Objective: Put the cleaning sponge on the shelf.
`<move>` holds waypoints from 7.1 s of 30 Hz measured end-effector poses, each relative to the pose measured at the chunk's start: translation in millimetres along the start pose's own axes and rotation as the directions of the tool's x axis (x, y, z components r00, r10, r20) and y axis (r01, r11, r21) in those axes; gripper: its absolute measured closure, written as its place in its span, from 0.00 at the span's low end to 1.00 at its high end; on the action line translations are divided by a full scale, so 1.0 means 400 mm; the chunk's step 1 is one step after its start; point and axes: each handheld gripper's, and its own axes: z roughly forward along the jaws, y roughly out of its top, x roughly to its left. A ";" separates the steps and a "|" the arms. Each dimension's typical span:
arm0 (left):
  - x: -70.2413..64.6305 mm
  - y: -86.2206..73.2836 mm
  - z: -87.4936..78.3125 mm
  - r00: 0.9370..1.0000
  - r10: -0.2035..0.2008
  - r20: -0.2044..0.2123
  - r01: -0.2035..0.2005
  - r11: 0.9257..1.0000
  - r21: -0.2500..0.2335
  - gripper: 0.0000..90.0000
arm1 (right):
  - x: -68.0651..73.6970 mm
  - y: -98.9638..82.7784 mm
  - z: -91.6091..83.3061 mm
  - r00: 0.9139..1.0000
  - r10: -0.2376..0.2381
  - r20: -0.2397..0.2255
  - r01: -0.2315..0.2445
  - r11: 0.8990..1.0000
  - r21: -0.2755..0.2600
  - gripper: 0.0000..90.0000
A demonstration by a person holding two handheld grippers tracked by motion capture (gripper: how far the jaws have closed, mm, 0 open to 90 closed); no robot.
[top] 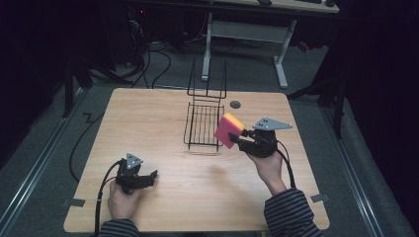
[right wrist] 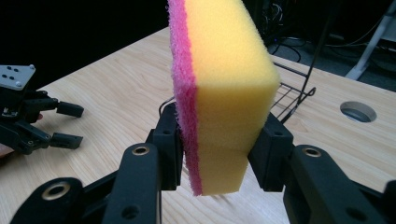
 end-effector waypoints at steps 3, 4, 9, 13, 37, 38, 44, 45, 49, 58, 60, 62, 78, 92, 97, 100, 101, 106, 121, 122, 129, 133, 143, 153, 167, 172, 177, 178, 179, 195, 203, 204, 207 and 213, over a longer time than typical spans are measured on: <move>0.000 0.000 0.000 1.000 0.000 0.000 0.000 1.000 0.000 0.21 | 0.004 0.010 0.013 1.000 -0.012 0.002 0.012 1.000 -0.001 0.67; 0.000 0.000 0.000 1.000 0.000 0.000 0.000 1.000 0.000 0.21 | 0.005 0.012 0.018 1.000 -0.013 0.001 0.013 1.000 -0.001 0.67; 0.000 0.000 0.000 1.000 0.000 0.000 0.000 1.000 0.000 0.21 | 0.013 0.028 0.039 1.000 -0.023 0.003 0.023 1.000 0.005 0.67; 0.000 0.000 0.000 1.000 0.000 0.000 0.000 1.000 0.000 0.21 | 0.015 0.040 0.057 0.999 -0.033 0.010 0.033 0.999 0.008 0.67; 0.000 0.000 0.000 1.000 0.000 0.001 0.000 1.000 0.000 0.21 | 0.013 0.032 0.211 0.998 -0.050 0.046 0.045 0.994 0.102 0.67; 0.000 0.000 0.000 1.000 0.000 0.000 0.000 1.000 0.000 0.21 | 0.011 0.029 0.218 0.998 -0.049 0.049 0.043 0.993 0.109 0.67; 0.000 0.000 0.000 1.000 0.000 0.001 0.000 1.000 0.000 0.21 | 0.007 0.016 0.255 0.996 -0.051 0.074 0.040 0.990 0.134 0.67; 0.000 0.000 0.000 1.000 0.000 0.001 0.000 1.000 0.000 0.21 | 0.007 0.014 0.261 0.995 -0.061 0.073 0.051 0.989 0.138 0.67; 0.000 0.000 0.000 1.000 0.000 0.001 0.000 1.000 0.000 0.21 | 0.006 0.007 0.278 0.996 -0.051 0.075 0.040 0.989 0.146 0.67; 0.000 0.000 0.000 1.000 0.001 0.001 -0.001 1.000 0.000 0.21 | -0.004 -0.009 0.302 0.996 -0.019 0.083 0.004 0.985 0.172 0.67; 0.000 0.000 0.000 1.000 0.001 0.002 -0.001 1.000 0.001 0.21 | -0.006 -0.011 0.306 0.997 -0.013 0.081 0.000 0.986 0.166 0.67; 0.000 0.000 0.000 1.000 0.001 0.002 -0.001 1.000 0.001 0.21 | -0.009 -0.012 0.307 0.997 -0.006 0.076 -0.006 0.987 0.163 0.66; 0.000 0.000 0.000 1.000 0.001 0.002 -0.001 1.000 0.001 0.21 | -0.010 -0.010 0.301 0.997 0.004 0.080 -0.016 0.988 0.153 0.40; 0.000 0.000 0.000 1.000 0.001 0.002 -0.001 1.000 0.000 0.21 | -0.013 0.008 0.206 0.998 0.023 0.061 -0.029 0.995 0.096 0.36; 0.000 0.000 0.000 1.000 0.001 0.002 -0.001 1.000 0.000 0.21 | -0.025 0.003 0.157 0.997 0.040 0.067 -0.045 0.996 0.076 0.37; 0.000 0.000 0.000 1.000 0.001 0.002 -0.001 1.000 0.000 0.21 | -0.028 0.005 0.130 0.997 0.036 0.069 -0.039 0.998 0.053 0.38; 0.000 0.000 0.000 1.000 0.001 0.002 -0.001 1.000 0.000 0.21 | -0.030 0.005 0.120 0.997 0.042 0.067 -0.045 0.998 0.039 0.39; 0.000 0.000 0.000 1.000 0.001 0.002 -0.001 1.000 0.000 0.21 | -0.050 -0.011 0.087 0.995 0.075 0.073 -0.077 0.997 0.022 0.39; 0.000 0.000 0.000 1.000 0.001 0.002 -0.001 1.000 0.000 0.21 | -0.067 -0.031 -0.005 0.991 0.091 0.097 -0.089 0.996 -0.021 0.41; 0.000 0.000 0.000 1.000 0.001 0.002 -0.001 1.000 0.000 0.21 | -0.068 -0.035 -0.011 0.991 0.089 0.104 -0.088 0.996 -0.020 0.41; 0.000 0.000 0.000 1.000 0.001 0.002 -0.001 1.000 0.000 0.21 | -0.080 -0.059 -0.049 0.988 0.106 0.110 -0.103 0.994 -0.029 0.41; 0.000 0.000 0.000 1.000 0.001 0.002 -0.001 1.000 0.000 0.21 | -0.085 -0.069 -0.070 0.987 0.112 0.114 -0.108 0.993 -0.038 0.41; 0.000 0.000 0.000 1.000 0.001 0.002 -0.001 1.000 0.000 0.21 | -0.093 -0.095 -0.111 0.983 0.134 0.124 -0.126 0.990 -0.066 0.41; 0.000 0.000 0.000 1.000 0.001 0.002 -0.001 1.000 0.000 0.21 | -0.098 -0.125 -0.143 0.978 0.148 0.145 -0.137 0.987 -0.078 0.42; 0.000 0.000 0.000 1.000 0.002 0.001 -0.002 1.000 0.000 0.21 | -0.115 -0.177 -0.173 0.969 0.183 0.168 -0.168 0.981 -0.097 0.42; 0.000 0.000 0.000 1.000 0.002 0.001 -0.002 1.000 0.000 0.21 | -0.119 -0.202 -0.175 0.964 0.196 0.178 -0.181 0.979 -0.095 0.42; 0.000 0.000 0.000 1.000 0.002 0.001 -0.002 1.000 0.000 0.21 | -0.126 -0.223 -0.174 0.960 0.210 0.184 -0.195 0.976 -0.094 0.42; 0.000 0.000 0.000 1.000 0.002 0.001 -0.002 1.000 0.000 0.21 | -0.127 -0.226 -0.173 0.959 0.215 0.186 -0.201 0.975 -0.093 0.42; 0.000 0.000 0.000 1.000 0.002 0.001 -0.002 1.000 0.000 0.21 | -0.128 -0.230 -0.172 0.959 0.214 0.187 -0.200 0.976 -0.091 0.42; 0.000 0.000 0.000 1.000 0.002 0.001 -0.002 1.000 0.000 0.21 | -0.145 -0.287 -0.143 0.947 0.243 0.210 -0.235 0.970 -0.063 0.42; 0.000 0.000 0.000 1.000 0.002 0.001 -0.002 1.000 0.000 0.21 | -0.151 -0.305 -0.131 0.943 0.253 0.217 -0.249 0.967 -0.047 0.43; 0.000 0.000 0.000 1.000 0.002 0.001 -0.002 1.000 0.000 0.21 | -0.151 -0.307 -0.129 0.941 0.258 0.218 -0.255 0.966 -0.043 0.43; 0.000 0.000 0.000 1.000 0.002 0.001 -0.002 1.000 0.000 0.21 | -0.153 -0.315 -0.122 0.941 0.255 0.222 -0.254 0.967 -0.036 0.43; 0.000 0.000 0.000 1.000 0.002 0.001 -0.002 1.000 0.000 0.21 | -0.154 -0.325 -0.112 0.940 0.252 0.229 -0.254 0.967 -0.023 0.43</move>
